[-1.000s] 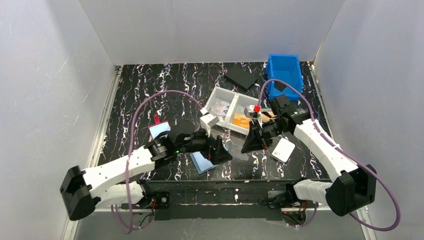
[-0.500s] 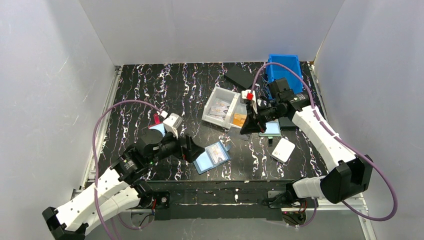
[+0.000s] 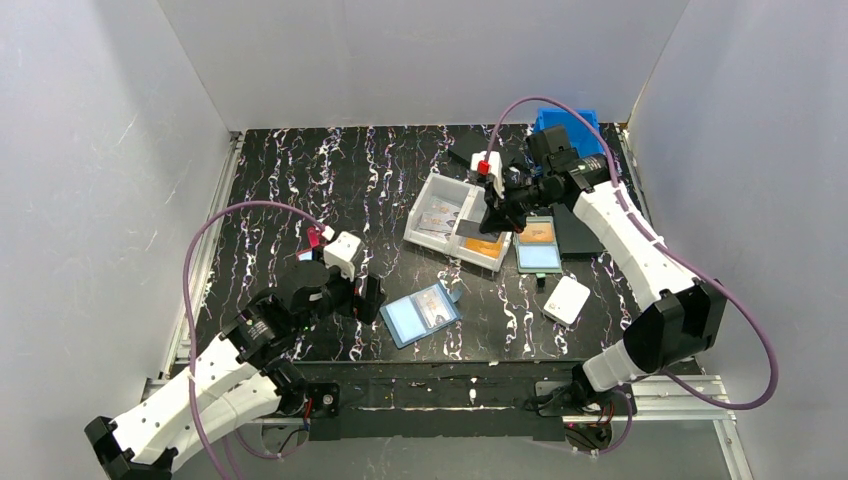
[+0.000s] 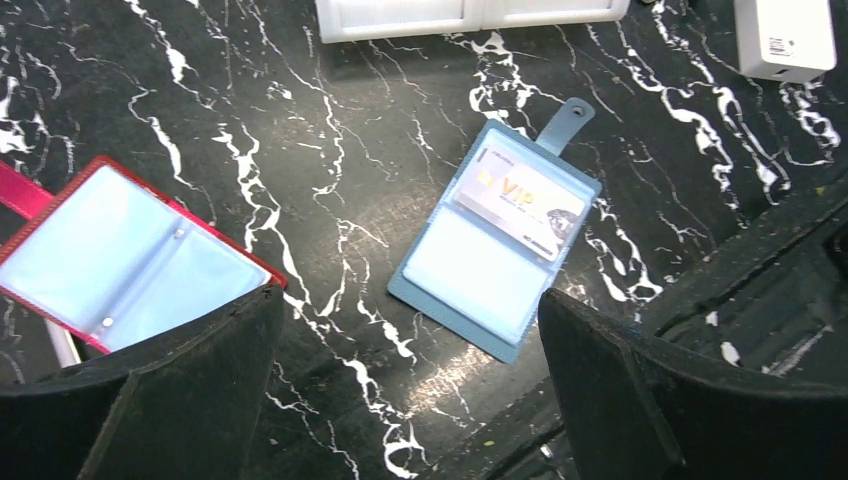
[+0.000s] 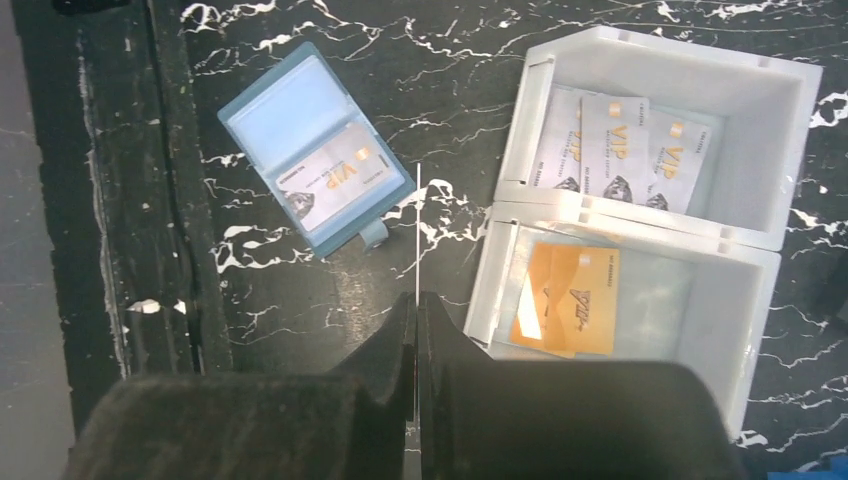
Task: Take the credit cards out of the card holder
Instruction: Place the credit card in the storage box.
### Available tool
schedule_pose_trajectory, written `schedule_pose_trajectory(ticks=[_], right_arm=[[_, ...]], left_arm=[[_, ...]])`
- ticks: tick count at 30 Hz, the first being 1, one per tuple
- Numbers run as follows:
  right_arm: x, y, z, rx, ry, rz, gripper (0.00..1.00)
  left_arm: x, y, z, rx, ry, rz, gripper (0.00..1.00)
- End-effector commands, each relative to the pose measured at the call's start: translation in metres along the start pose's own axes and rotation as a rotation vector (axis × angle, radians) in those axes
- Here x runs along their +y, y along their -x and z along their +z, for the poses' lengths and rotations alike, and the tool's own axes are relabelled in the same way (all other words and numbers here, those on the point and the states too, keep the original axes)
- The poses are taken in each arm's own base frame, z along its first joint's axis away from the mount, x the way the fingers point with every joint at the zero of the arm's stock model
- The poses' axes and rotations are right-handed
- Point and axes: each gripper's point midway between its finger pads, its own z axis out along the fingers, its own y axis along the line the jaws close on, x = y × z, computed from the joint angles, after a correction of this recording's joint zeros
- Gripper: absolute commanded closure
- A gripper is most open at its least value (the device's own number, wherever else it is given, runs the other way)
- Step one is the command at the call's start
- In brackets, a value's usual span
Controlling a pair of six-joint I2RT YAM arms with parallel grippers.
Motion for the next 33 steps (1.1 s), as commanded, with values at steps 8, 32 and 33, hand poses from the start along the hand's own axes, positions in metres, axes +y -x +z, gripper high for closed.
schedule_pose_trajectory(ticks=[8,32,33], right_arm=[[-0.052,0.02,-0.003,0.035,-0.125,-0.08,0.99],[-0.123,0.023,0.086,0.021,-0.069,0.03,0.99],[-0.125,0.023,0.091,0.025,-0.066,0.036,0.99]], left_arm=[[0.024,-0.003,0.001,0.052,0.088,0.212,0.02],[0.052,-0.008,0.0,0.101,0.23,0.26,0.02],[0.052,-0.009,0.001,0.103,0.23,0.259,0.02]])
